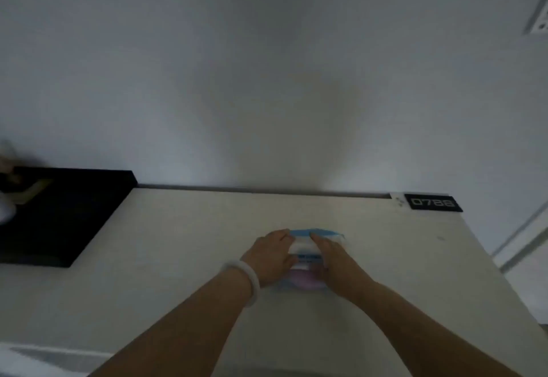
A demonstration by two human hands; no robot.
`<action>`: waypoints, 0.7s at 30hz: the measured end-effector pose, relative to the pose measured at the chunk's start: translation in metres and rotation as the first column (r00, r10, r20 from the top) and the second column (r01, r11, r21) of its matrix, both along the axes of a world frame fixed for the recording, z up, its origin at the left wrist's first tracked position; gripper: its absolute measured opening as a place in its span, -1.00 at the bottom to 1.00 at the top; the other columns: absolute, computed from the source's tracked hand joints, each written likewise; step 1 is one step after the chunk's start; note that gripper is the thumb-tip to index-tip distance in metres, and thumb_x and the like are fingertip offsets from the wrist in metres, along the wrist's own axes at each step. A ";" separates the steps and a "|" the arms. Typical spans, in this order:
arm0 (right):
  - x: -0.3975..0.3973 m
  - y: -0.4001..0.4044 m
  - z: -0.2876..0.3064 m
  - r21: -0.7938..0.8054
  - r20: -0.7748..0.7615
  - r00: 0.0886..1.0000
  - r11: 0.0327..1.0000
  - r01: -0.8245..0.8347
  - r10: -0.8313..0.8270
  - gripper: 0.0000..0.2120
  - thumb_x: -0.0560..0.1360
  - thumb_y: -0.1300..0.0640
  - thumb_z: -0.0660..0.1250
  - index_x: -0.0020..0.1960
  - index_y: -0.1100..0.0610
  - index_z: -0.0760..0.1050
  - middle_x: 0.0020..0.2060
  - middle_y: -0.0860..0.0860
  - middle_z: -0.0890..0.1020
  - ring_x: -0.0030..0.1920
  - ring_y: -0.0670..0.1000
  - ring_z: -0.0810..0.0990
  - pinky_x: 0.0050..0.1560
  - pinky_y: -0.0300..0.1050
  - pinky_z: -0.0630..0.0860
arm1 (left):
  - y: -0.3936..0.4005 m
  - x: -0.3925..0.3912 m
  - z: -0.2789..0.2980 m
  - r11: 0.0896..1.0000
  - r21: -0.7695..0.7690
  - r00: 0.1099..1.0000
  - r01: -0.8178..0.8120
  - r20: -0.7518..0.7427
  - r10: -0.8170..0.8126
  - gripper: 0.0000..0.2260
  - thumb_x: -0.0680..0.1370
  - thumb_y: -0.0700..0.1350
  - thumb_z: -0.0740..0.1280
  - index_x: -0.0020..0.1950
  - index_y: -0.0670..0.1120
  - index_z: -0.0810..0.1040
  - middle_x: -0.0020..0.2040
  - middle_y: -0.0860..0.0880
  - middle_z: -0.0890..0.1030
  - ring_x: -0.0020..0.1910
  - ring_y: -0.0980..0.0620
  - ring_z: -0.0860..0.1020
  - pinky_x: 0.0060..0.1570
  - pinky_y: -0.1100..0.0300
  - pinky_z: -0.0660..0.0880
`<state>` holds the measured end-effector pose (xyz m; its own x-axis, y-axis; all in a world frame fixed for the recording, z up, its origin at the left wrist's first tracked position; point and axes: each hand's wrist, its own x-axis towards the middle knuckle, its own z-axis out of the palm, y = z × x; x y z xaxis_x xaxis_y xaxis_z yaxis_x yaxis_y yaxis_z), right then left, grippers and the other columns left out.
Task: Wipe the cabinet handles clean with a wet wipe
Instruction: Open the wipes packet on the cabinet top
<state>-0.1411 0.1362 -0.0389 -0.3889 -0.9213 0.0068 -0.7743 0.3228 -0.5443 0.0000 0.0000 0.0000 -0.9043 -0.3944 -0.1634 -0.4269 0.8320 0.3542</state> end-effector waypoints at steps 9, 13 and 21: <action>-0.004 -0.006 -0.047 -0.216 -0.067 0.996 0.976 0.036 -0.051 -0.42 0.53 -0.18 0.24 0.34 0.25 0.44 0.19 0.15 0.60 0.16 0.12 0.60 0.26 0.00 0.45 | -0.013 -0.007 -0.061 1.000 0.008 0.981 -0.027 -0.194 0.028 -0.27 0.38 0.33 0.08 0.35 -0.14 0.46 0.31 -0.10 0.47 0.25 -0.12 0.43 0.18 0.04 0.31; -0.011 -0.015 -0.033 -0.182 -0.030 0.998 0.982 0.045 -0.051 -0.41 0.56 -0.25 0.13 0.45 0.09 0.31 0.14 0.10 0.62 0.12 0.11 0.58 0.24 -0.02 0.46 | -0.021 -0.018 -0.078 0.987 0.133 0.948 -0.088 -0.293 0.124 -0.39 0.38 0.31 0.22 0.18 -0.14 0.53 0.11 -0.10 0.52 0.04 -0.09 0.49 0.02 0.09 0.37; -0.012 -0.018 -0.025 -0.135 0.185 0.972 0.976 0.173 -0.146 -0.26 0.48 -0.05 0.40 0.53 -0.12 0.08 0.11 -0.29 0.48 0.18 -0.11 0.49 0.26 -0.19 0.43 | -0.025 -0.019 -0.087 0.885 0.455 0.871 -0.099 -0.391 0.298 -0.28 0.34 0.42 0.30 0.31 -0.05 0.46 0.15 -0.05 0.51 0.12 -0.04 0.51 0.19 0.00 0.48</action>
<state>-0.1533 0.1179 -0.0637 -0.5381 -0.8408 0.0593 -0.6090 0.3392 -0.7169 -0.0192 -0.0251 -0.0868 -0.8274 -0.5600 0.0431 -0.2833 0.4825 0.8288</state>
